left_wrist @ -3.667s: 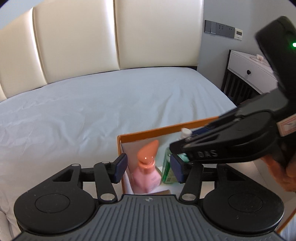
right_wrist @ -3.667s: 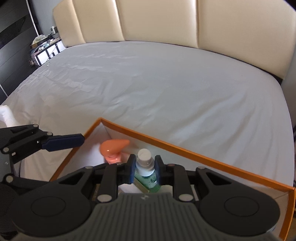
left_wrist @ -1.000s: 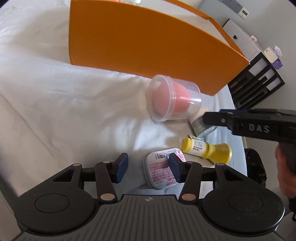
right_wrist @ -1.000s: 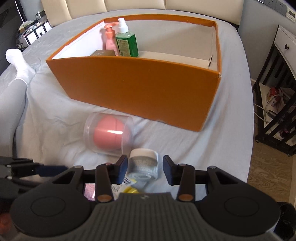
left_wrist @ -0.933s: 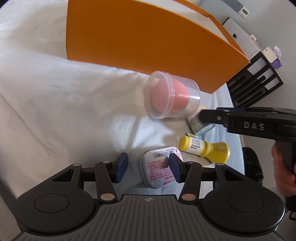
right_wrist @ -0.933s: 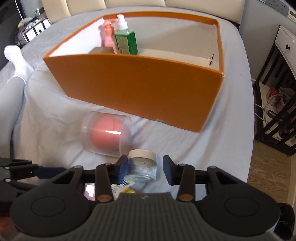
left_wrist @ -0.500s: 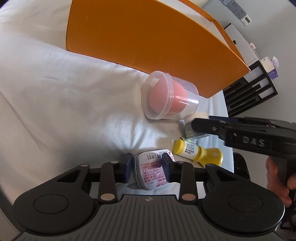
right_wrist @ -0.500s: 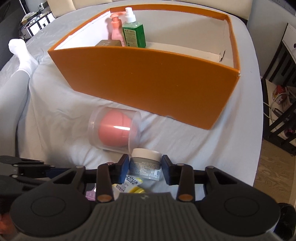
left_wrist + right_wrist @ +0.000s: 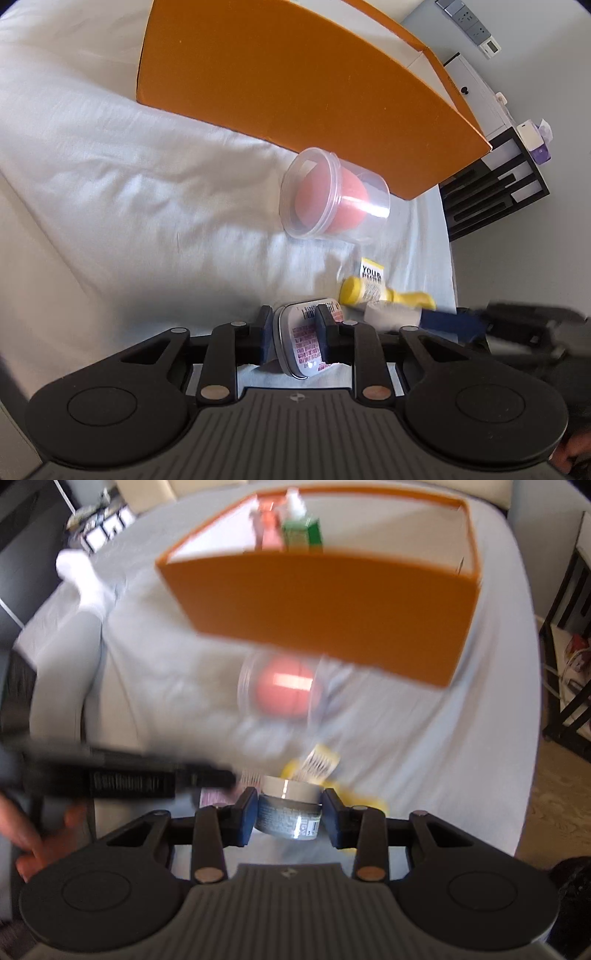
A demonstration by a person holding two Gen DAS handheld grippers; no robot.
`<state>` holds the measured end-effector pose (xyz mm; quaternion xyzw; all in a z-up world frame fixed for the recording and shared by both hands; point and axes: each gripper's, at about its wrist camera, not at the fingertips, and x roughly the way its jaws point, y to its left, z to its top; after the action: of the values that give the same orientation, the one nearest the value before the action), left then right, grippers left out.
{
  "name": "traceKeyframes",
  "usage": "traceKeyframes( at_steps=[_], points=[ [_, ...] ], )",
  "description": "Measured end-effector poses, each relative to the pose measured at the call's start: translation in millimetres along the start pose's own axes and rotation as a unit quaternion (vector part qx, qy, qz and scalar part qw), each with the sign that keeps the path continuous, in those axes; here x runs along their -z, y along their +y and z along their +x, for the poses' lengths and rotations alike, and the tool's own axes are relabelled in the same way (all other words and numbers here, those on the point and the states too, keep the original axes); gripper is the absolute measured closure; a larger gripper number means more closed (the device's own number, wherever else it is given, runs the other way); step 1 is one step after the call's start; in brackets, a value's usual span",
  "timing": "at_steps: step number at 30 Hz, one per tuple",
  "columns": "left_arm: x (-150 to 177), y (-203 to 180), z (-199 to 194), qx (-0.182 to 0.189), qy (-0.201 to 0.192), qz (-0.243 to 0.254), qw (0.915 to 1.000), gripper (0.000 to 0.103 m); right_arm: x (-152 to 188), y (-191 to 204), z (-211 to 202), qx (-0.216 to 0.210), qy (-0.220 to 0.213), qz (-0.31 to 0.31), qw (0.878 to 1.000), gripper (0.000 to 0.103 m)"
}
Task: Organize rigid objects
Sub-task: 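Grasp the mint tin with the left tool while the right tool grasps the round jar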
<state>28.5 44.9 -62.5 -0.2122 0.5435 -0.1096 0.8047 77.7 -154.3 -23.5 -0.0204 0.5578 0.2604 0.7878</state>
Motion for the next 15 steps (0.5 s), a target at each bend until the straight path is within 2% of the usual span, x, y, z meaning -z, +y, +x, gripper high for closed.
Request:
traceKeyframes(
  at_steps=[3, 9, 14, 15],
  points=[
    [2, -2, 5, -0.008, 0.008, 0.001, 0.9999, 0.062, 10, 5, 9, 0.015, 0.022, -0.014, 1.000, 0.066],
    [5, -6, 15, -0.008, 0.024, 0.014, 0.9996, 0.047, 8, 1, 13, 0.005, 0.028, -0.006, 1.000, 0.065],
    [7, -7, 22, -0.005, 0.027, 0.023, 0.9994, 0.045, 12, 1, 25, -0.003, 0.063, 0.002, 0.998, 0.061],
    [7, -9, 22, -0.004, 0.027, 0.029, 0.9992, 0.048, 12, 2, 26, -0.001, 0.064, -0.001, 0.998, 0.061]
  ],
)
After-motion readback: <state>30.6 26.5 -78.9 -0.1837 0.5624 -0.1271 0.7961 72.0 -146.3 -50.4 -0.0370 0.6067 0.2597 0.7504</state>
